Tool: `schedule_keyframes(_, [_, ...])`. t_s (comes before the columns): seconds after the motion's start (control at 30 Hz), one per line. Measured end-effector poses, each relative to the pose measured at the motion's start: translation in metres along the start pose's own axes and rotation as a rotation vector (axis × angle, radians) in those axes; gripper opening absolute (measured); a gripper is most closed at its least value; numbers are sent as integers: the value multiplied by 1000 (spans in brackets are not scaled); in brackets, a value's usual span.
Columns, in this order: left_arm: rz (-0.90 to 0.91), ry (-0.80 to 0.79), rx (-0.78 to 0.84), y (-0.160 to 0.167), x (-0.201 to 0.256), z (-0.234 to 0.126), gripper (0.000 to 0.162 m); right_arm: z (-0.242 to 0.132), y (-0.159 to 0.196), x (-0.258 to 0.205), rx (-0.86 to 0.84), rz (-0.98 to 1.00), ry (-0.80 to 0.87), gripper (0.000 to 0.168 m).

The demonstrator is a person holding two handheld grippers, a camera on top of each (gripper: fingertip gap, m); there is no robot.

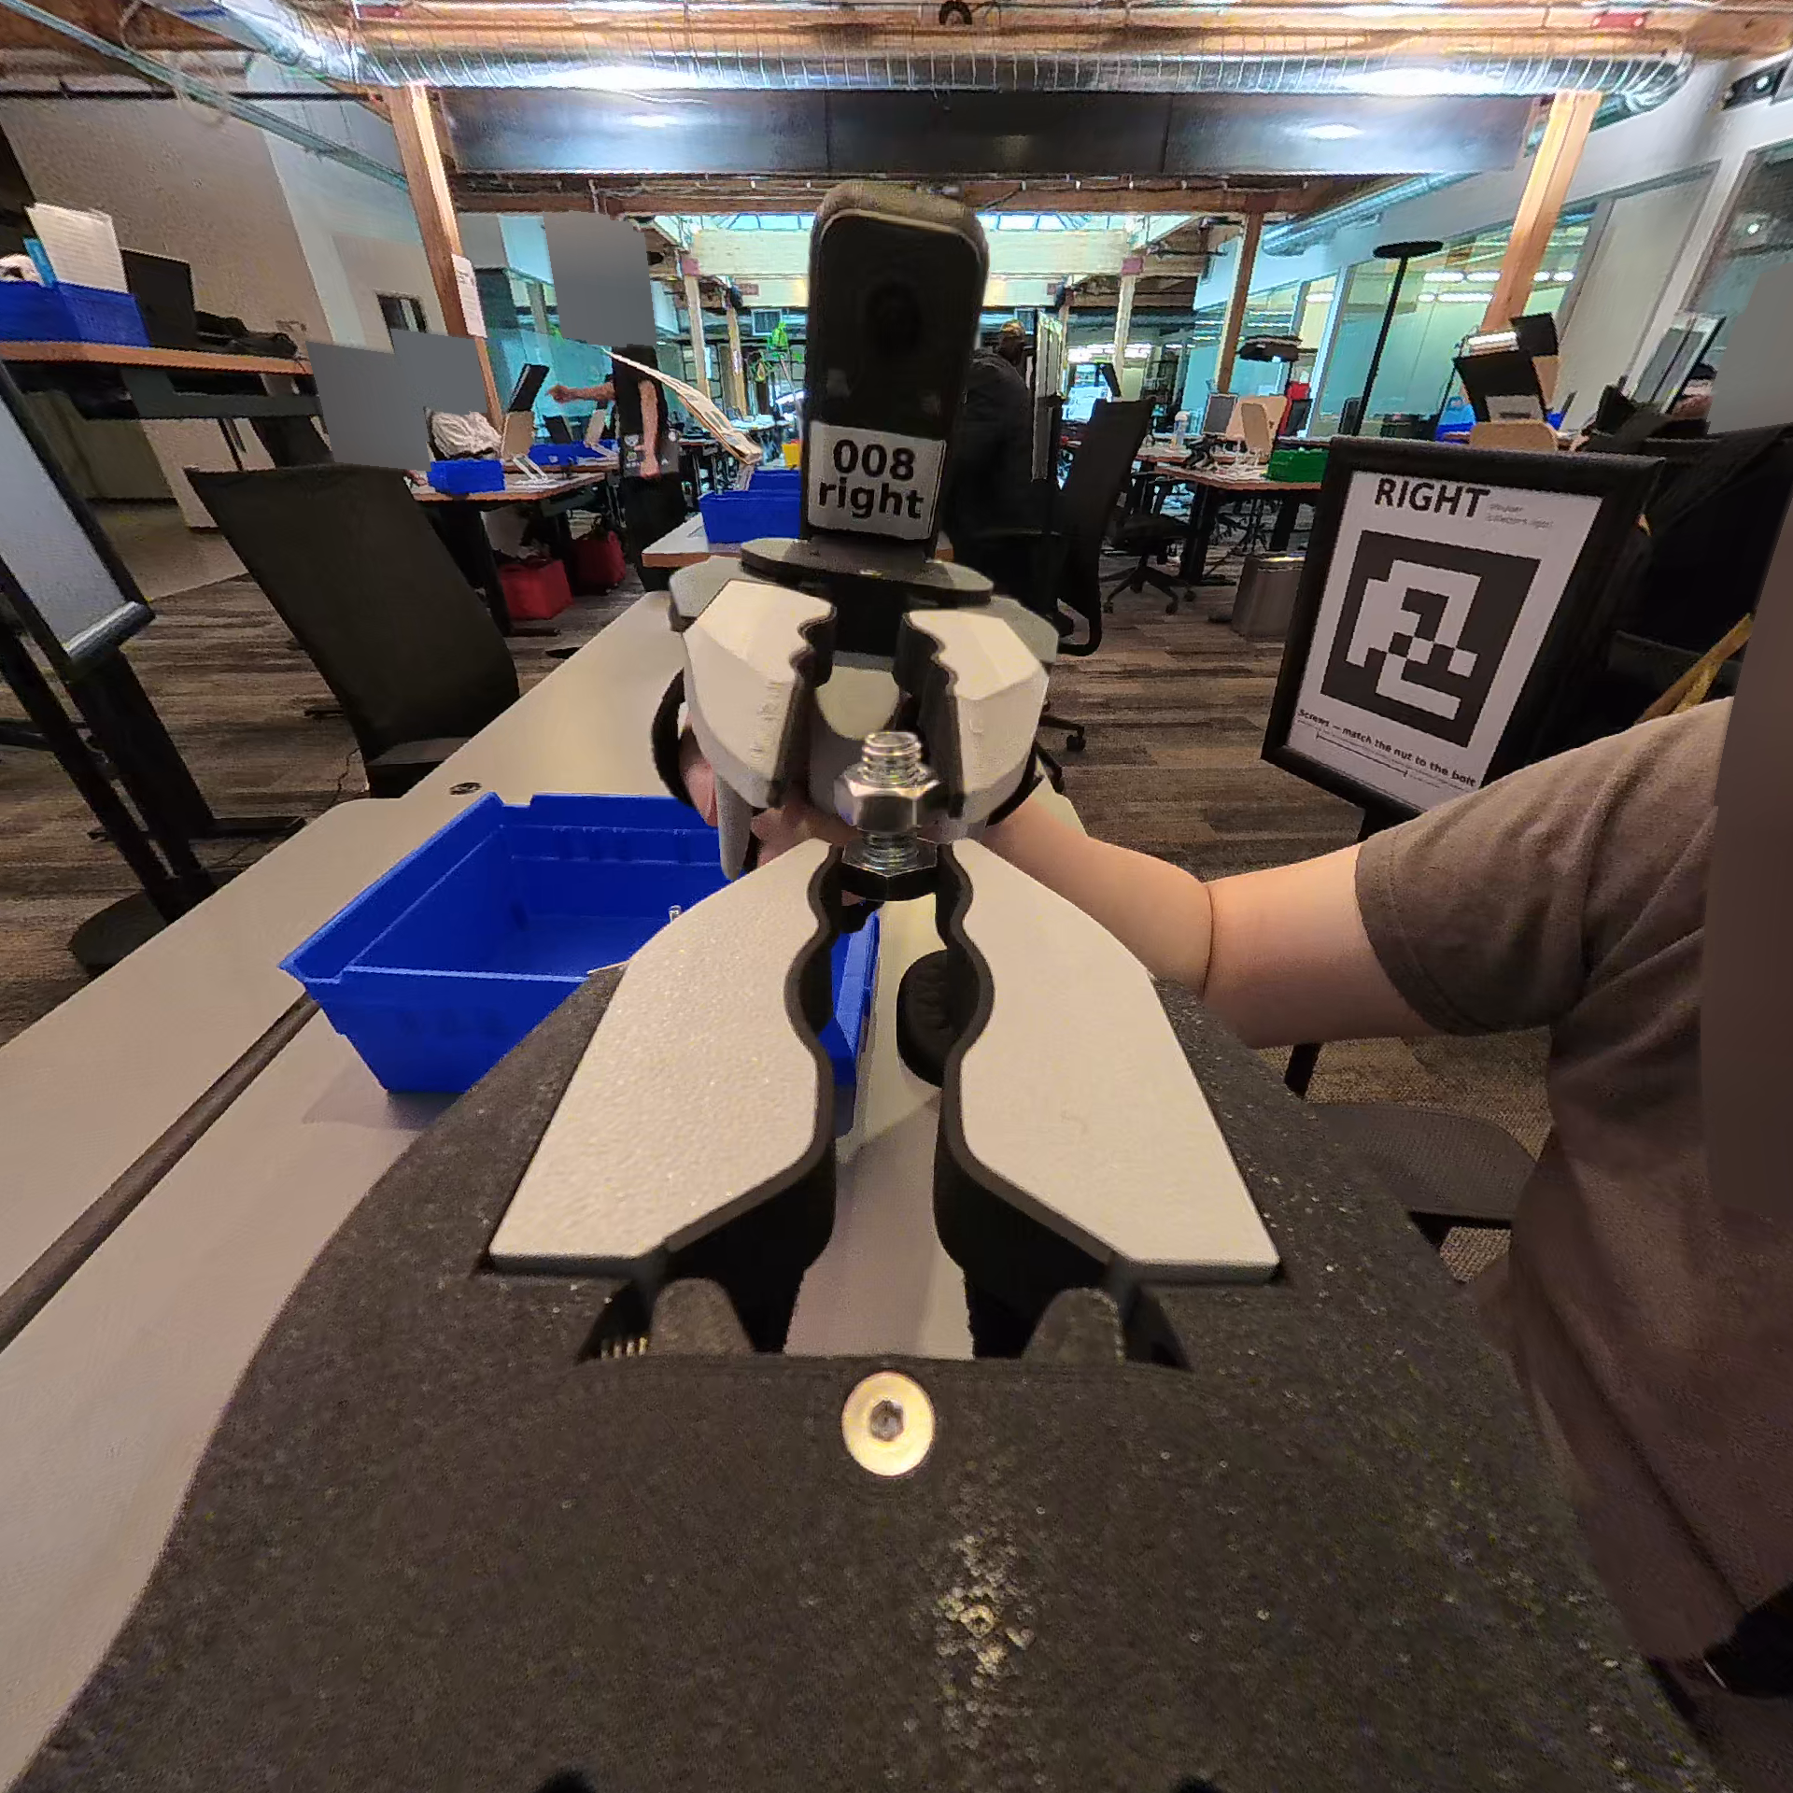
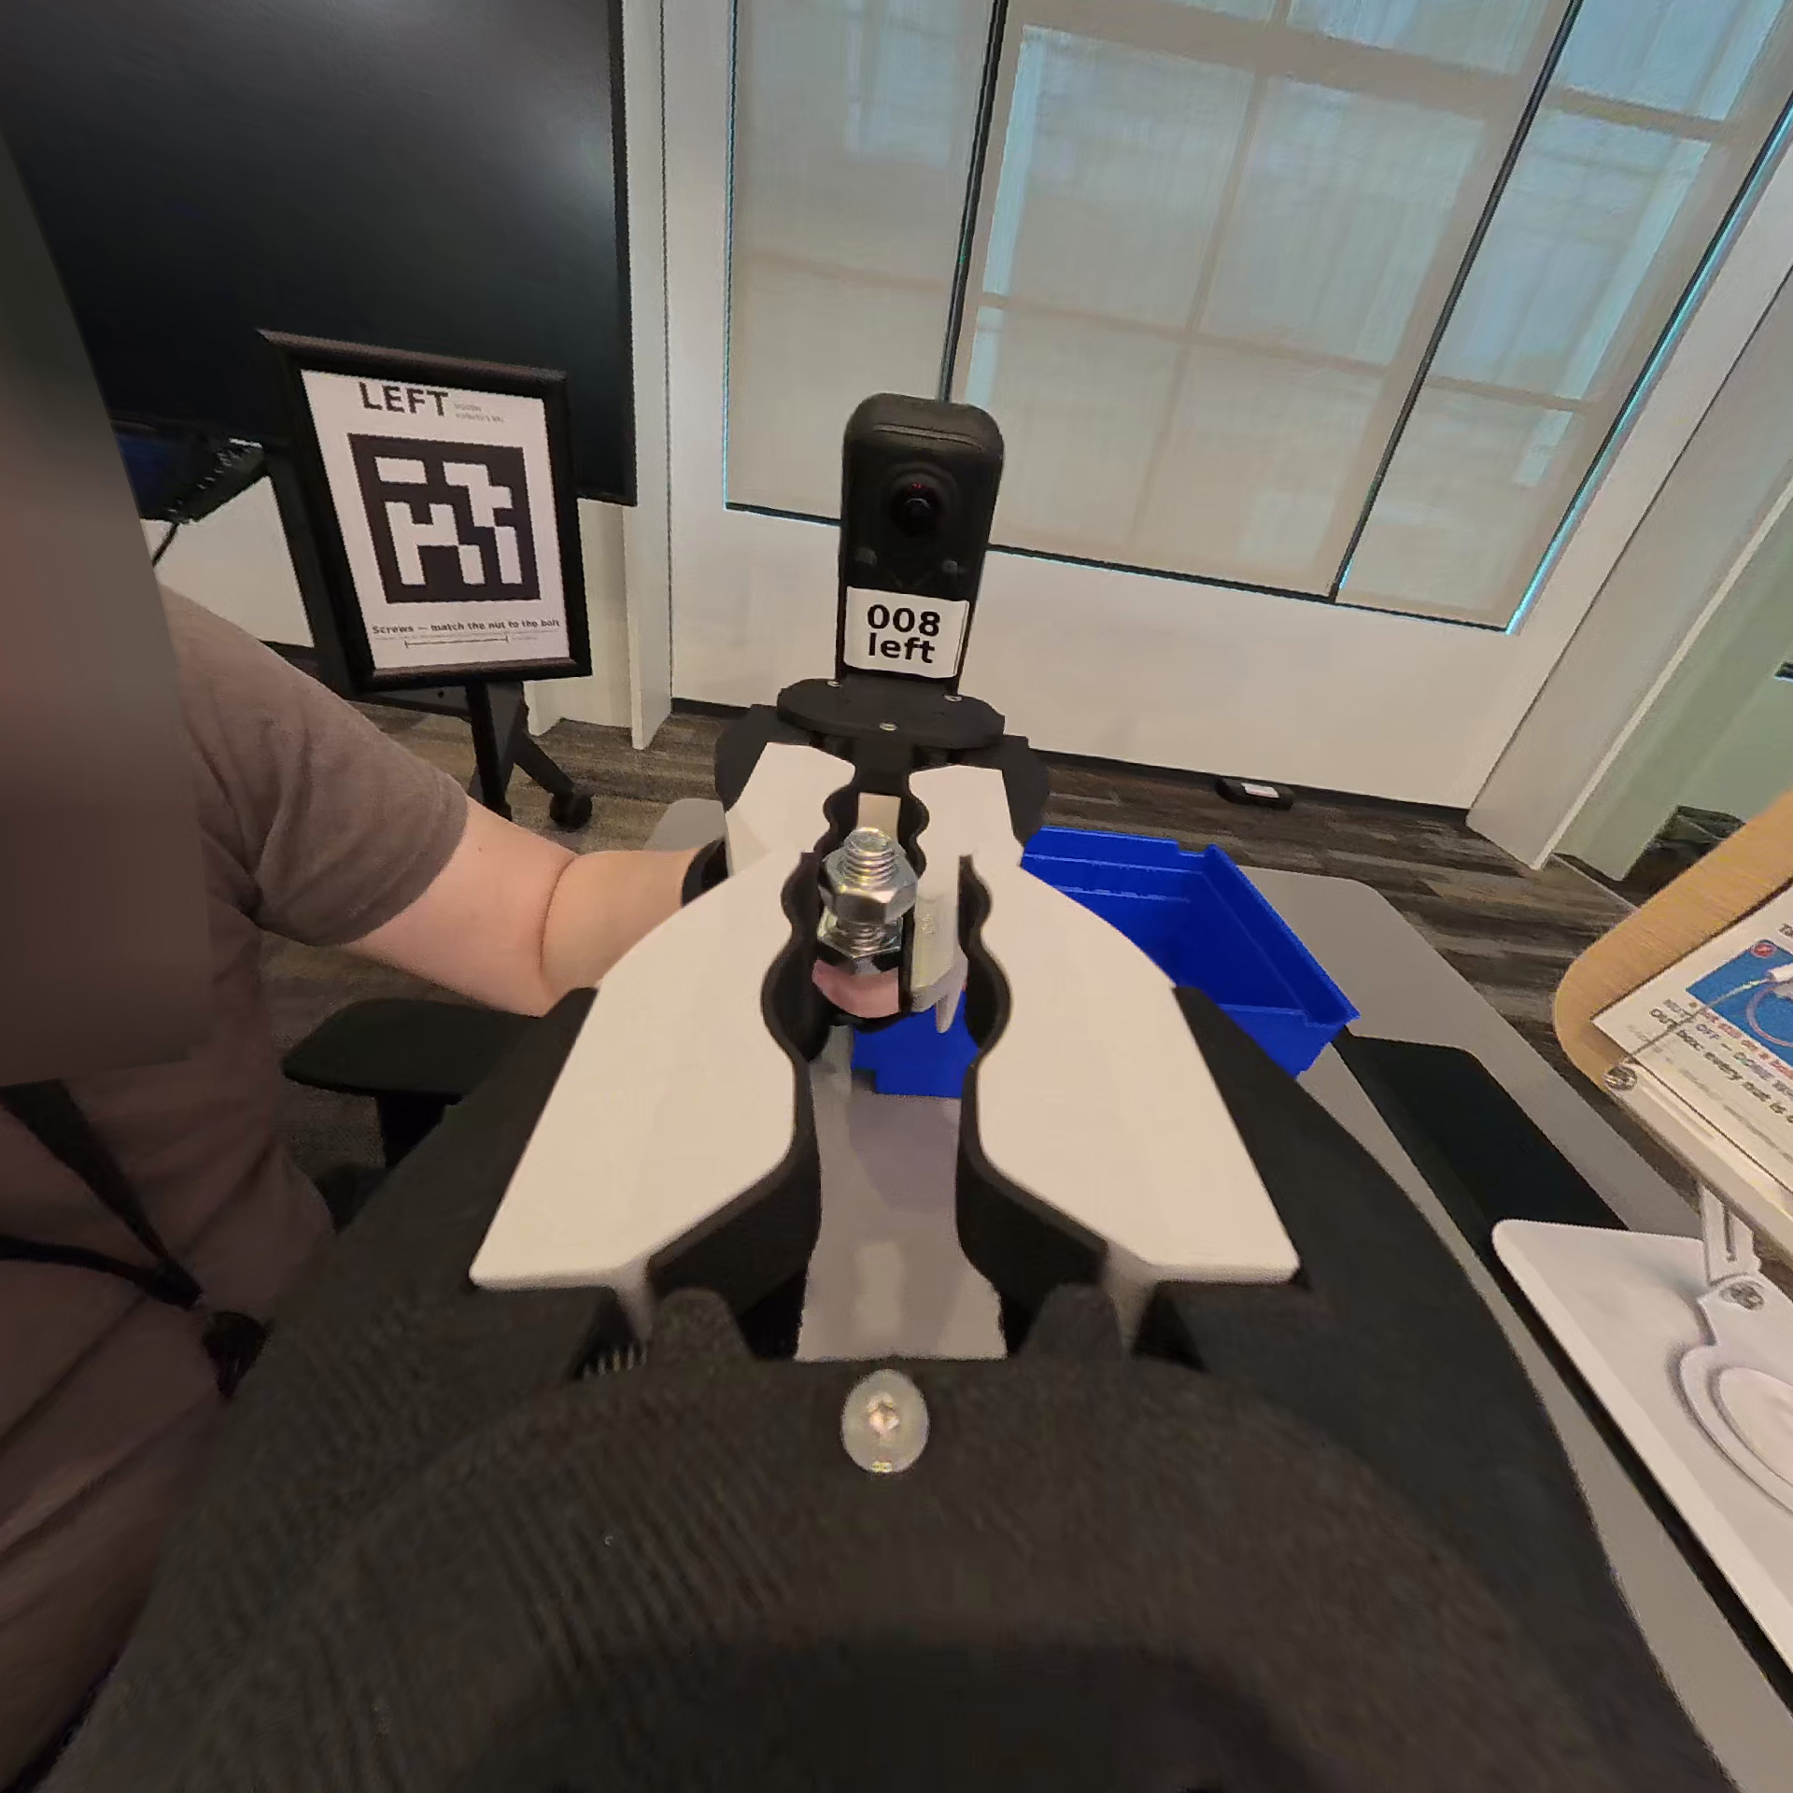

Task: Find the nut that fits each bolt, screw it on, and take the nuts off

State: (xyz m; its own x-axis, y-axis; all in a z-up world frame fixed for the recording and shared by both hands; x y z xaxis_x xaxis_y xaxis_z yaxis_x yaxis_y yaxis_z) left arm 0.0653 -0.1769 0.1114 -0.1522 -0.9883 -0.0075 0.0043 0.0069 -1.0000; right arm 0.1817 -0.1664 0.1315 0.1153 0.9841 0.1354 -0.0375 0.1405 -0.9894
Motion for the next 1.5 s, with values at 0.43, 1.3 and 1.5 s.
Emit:
schedule_keyframes(0.43, [-12, 18, 12, -2, 1, 0, 18, -4, -4, -1, 47, 88, -84, 27])
schedule_keyframes(1.3, [-18, 28, 21, -4, 3, -3, 18, -11, -3, 8, 111, 151, -117, 27])
schedule_keyframes(1.5, [-23, 40, 21, -3, 4, 0, 18, 0, 1, 0, 34, 80, -87, 29])
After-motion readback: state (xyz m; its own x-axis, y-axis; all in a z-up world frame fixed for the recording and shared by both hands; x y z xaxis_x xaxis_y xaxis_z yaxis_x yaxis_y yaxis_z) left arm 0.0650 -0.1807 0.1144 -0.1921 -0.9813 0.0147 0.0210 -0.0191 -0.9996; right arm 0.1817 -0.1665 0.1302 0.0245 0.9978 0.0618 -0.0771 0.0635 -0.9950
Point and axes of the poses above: each gripper's, where its closed fingertips meet, z out along the fingers, y out of its underside, x = y × z across the jaws, the point moved 7 cm from there along -z, back along the fingers, and after that the axes turned 9 degrees about y, right-handed, at the moved point
